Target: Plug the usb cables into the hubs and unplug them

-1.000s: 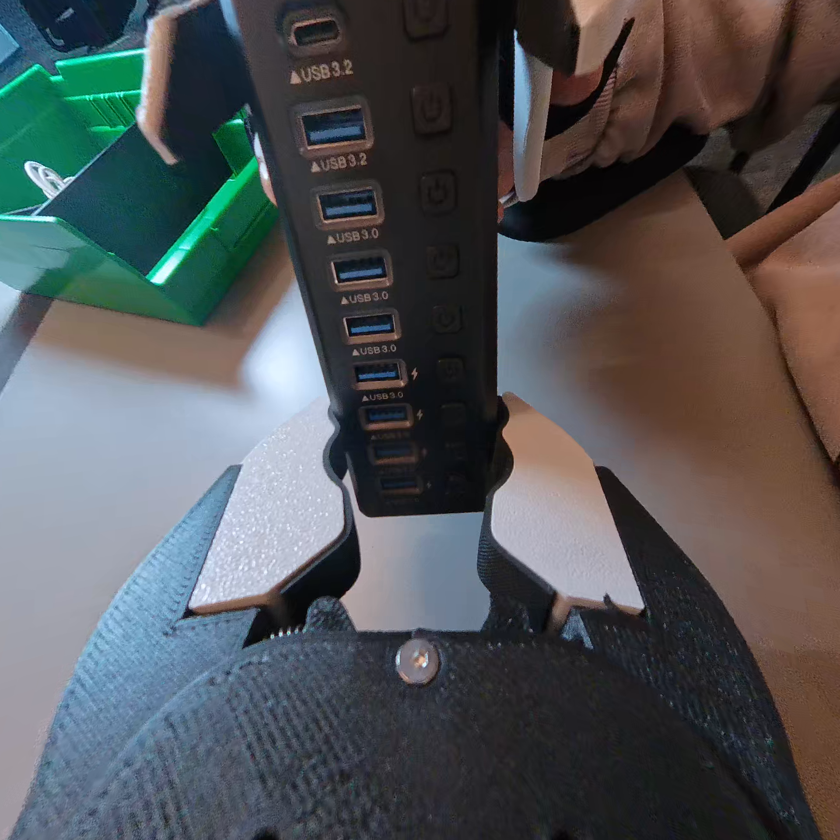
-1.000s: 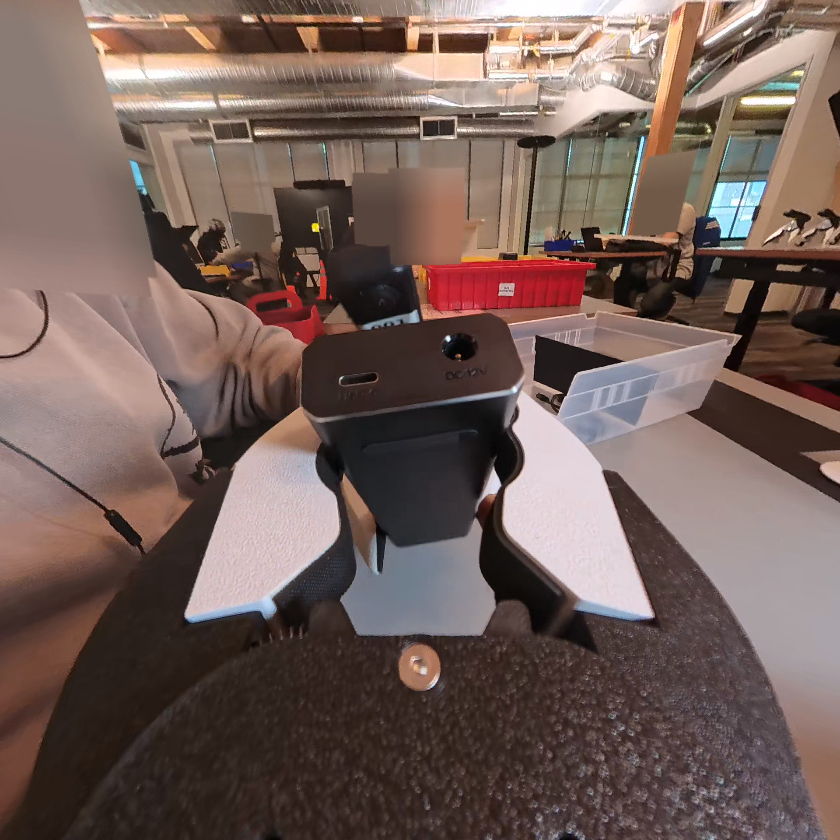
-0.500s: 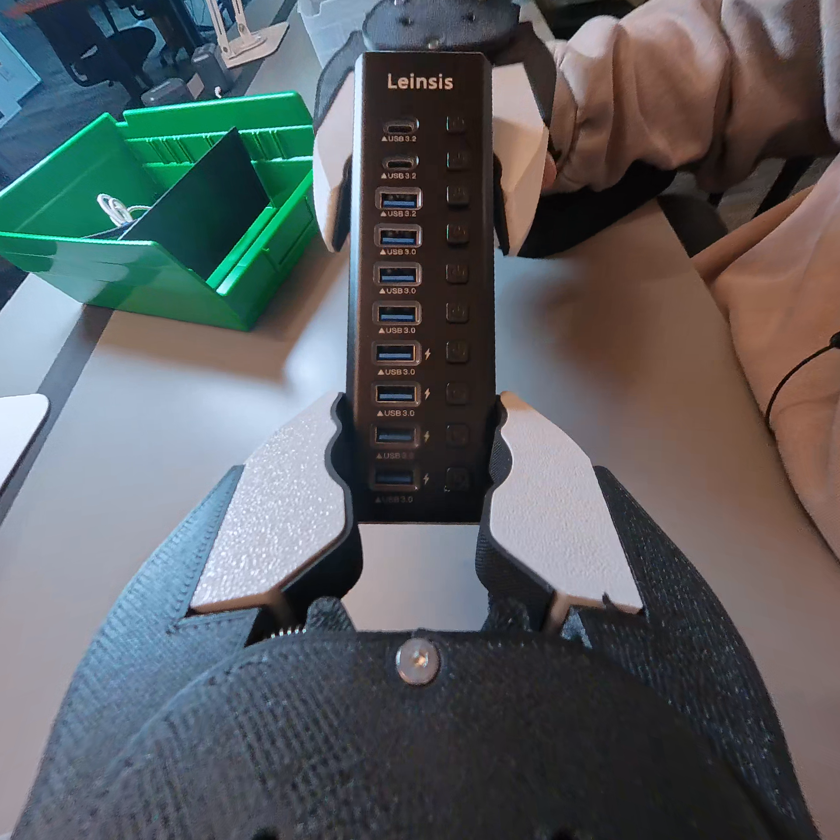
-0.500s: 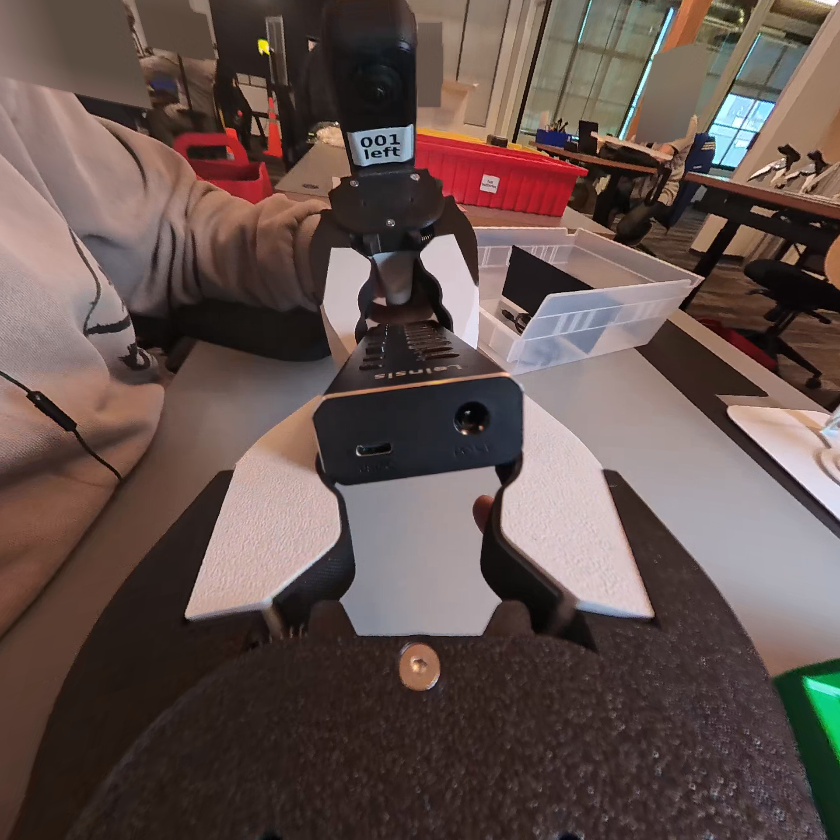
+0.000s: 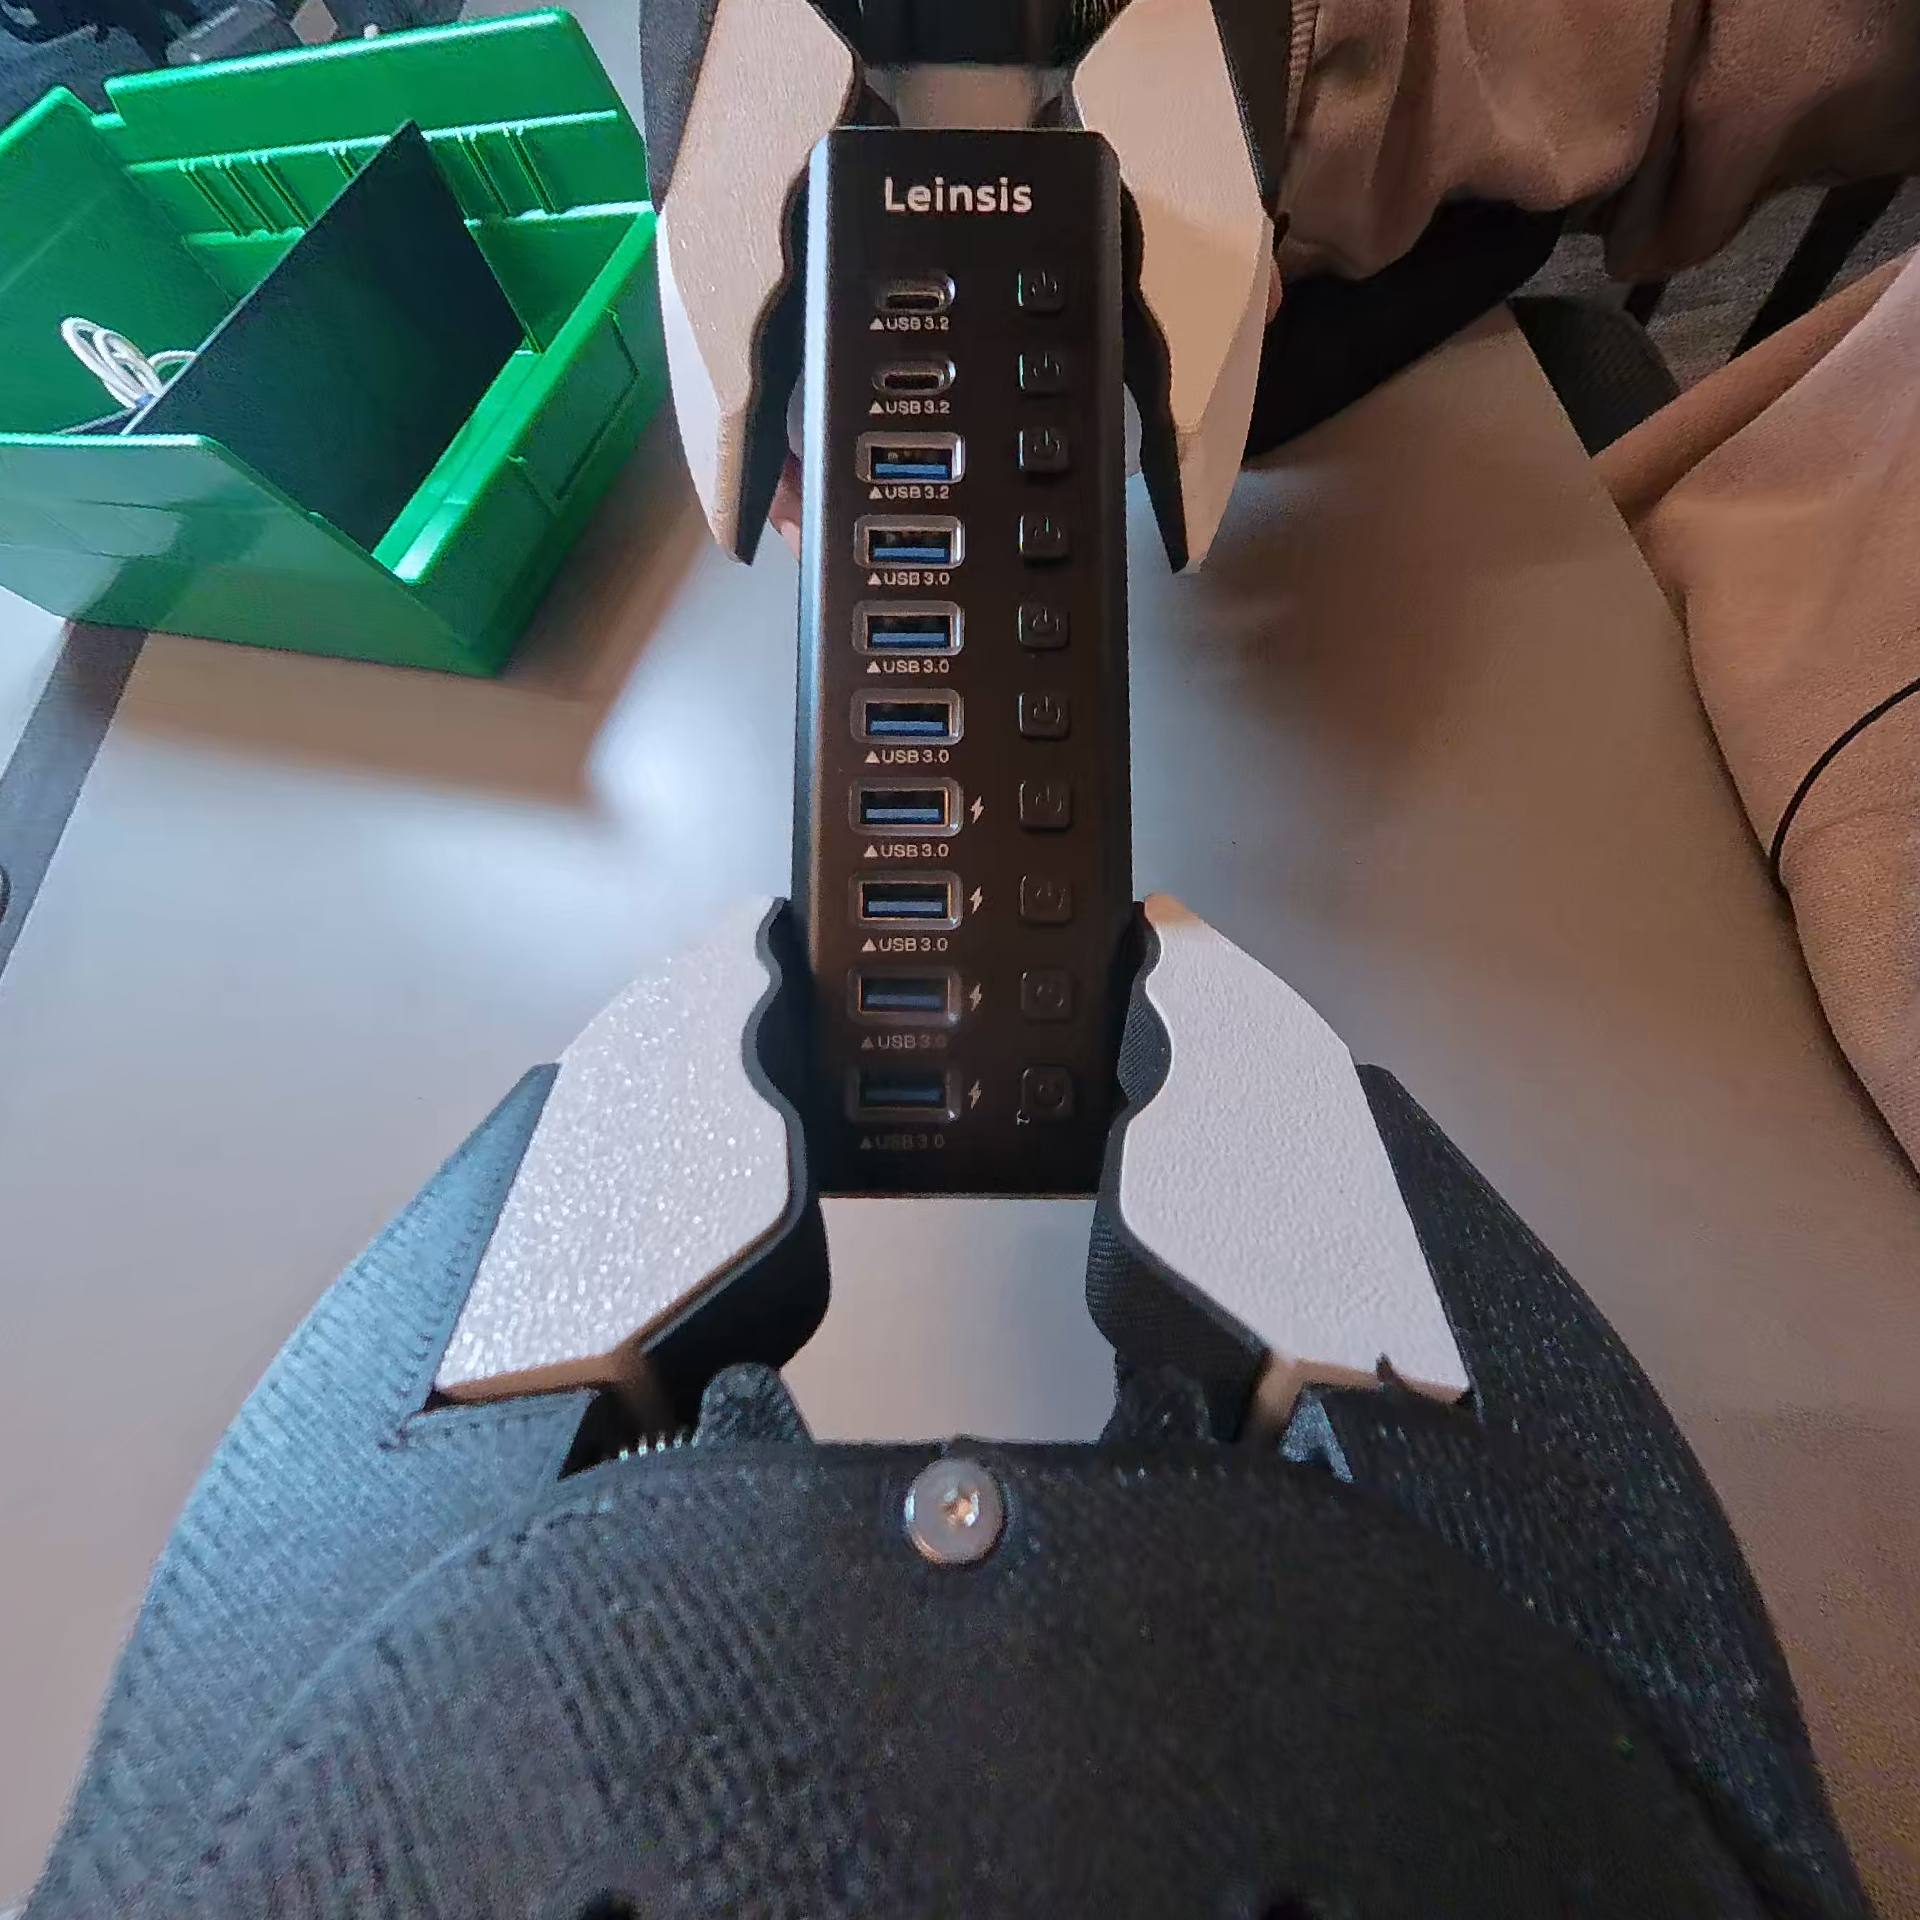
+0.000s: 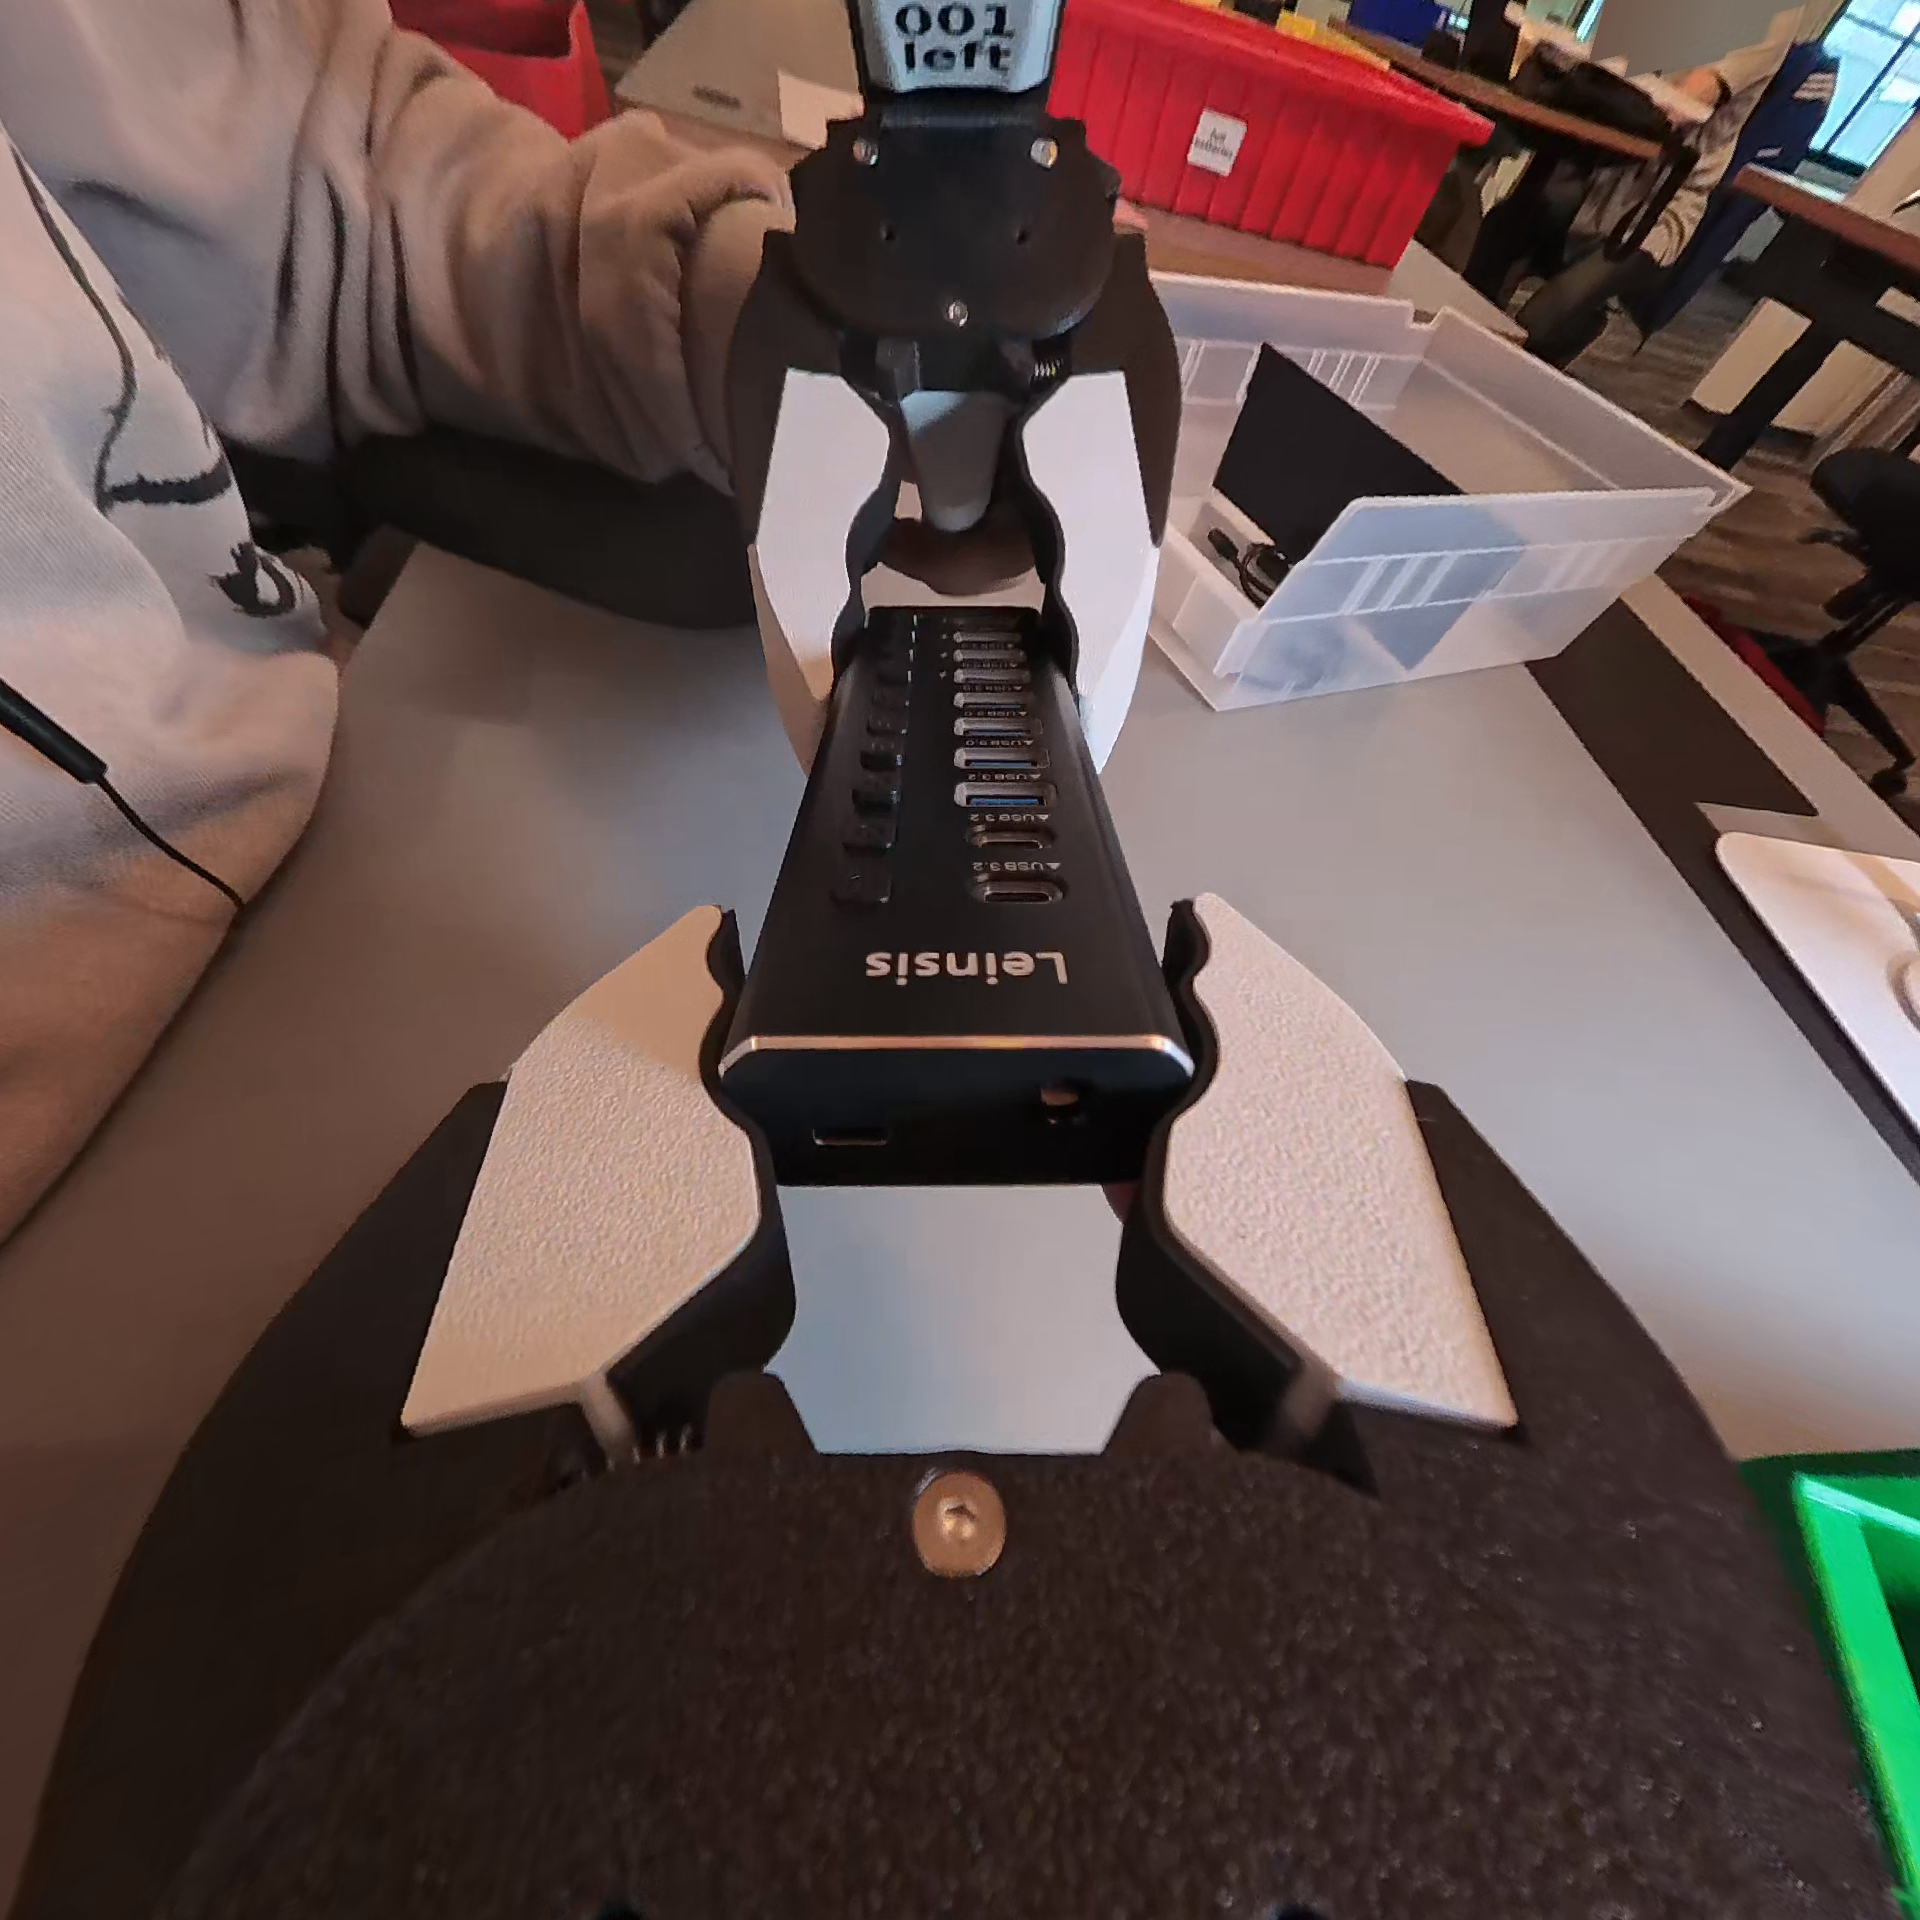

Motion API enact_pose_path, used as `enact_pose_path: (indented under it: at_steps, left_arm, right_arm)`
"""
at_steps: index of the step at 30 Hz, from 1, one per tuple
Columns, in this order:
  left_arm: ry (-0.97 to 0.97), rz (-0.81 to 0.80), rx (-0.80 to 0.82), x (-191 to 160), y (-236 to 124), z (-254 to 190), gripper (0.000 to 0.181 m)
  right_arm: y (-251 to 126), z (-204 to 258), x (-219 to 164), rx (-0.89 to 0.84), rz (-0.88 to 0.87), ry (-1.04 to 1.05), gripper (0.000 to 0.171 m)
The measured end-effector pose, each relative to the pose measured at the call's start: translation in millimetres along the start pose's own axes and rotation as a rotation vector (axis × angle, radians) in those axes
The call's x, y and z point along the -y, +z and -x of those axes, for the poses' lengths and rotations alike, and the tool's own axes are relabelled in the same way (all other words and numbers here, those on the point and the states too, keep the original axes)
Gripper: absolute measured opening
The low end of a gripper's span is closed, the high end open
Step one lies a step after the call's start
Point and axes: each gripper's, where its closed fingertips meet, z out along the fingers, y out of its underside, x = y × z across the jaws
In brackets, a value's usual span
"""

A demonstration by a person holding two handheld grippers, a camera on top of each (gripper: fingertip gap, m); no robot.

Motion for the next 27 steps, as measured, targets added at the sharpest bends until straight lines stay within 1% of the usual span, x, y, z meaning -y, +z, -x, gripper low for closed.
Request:
enact_pose_path:
  at_steps: [3, 5, 11, 15, 17, 19, 20, 22, 24, 26, 27]
  left_arm:
    - [-0.005, 0.005, -0.016, -2.7, 1.1, -1.8, 0.06]
    - [-0.011, -0.001, -0.021, -2.7, 2.7, -2.7, 0.06]
    - [-0.099, -0.12, -0.053, 7.4, 11.9, -4.5, 0.06]
    - [-0.157, -0.188, -0.077, 14.2, 13.7, -5.7, 0.06]
    - [-0.179, -0.22, -0.09, 18.9, 13.4, -6.8, 0.06]
    - [-0.221, -0.265, -0.106, 24.9, 14.8, -8.0, 0.06]
    - [-0.243, -0.289, -0.117, 28.2, 15.2, -8.9, 0.06]
    - [-0.294, -0.35, -0.15, 37.9, 13.7, -10.4, 0.06]
    - [-0.333, -0.415, -0.187, 49.9, 10.3, -12.2, 0.06]
    - [-0.312, -0.411, -0.172, 53.0, 12.7, -13.7, 0.06]
    - [-0.285, -0.388, -0.165, 51.5, 15.8, -16.5, 0.06]
  right_arm:
    - [1.4, 2.2, -3.4, -0.003, 0.022, -0.015, 0.077]
    - [0.2, 2.7, -1.1, 0.001, -0.003, -0.007, 0.077]
    - [-14.8, -5.2, 38.5, 0.006, -0.305, 0.133, 0.074]
    - [-19.2, -7.0, 43.6, 0.045, -0.364, 0.231, 0.076]
    - [-23.0, -8.0, 53.8, 0.064, -0.444, 0.291, 0.078]
    - [-29.2, -13.9, 65.9, 0.037, -0.539, 0.335, 0.077]
    - [-31.0, -15.6, 69.2, 0.02, -0.556, 0.333, 0.079]
    - [-27.1, -14.9, 67.3, -0.01, -0.516, 0.291, 0.081]
    - [-14.1, -6.1, 61.0, 0.013, -0.456, 0.282, 0.082]
    - [1.3, 2.0, 55.8, 0.017, -0.405, 0.272, 0.079]
    - [7.0, 4.3, 54.6, 0.01, -0.393, 0.263, 0.073]
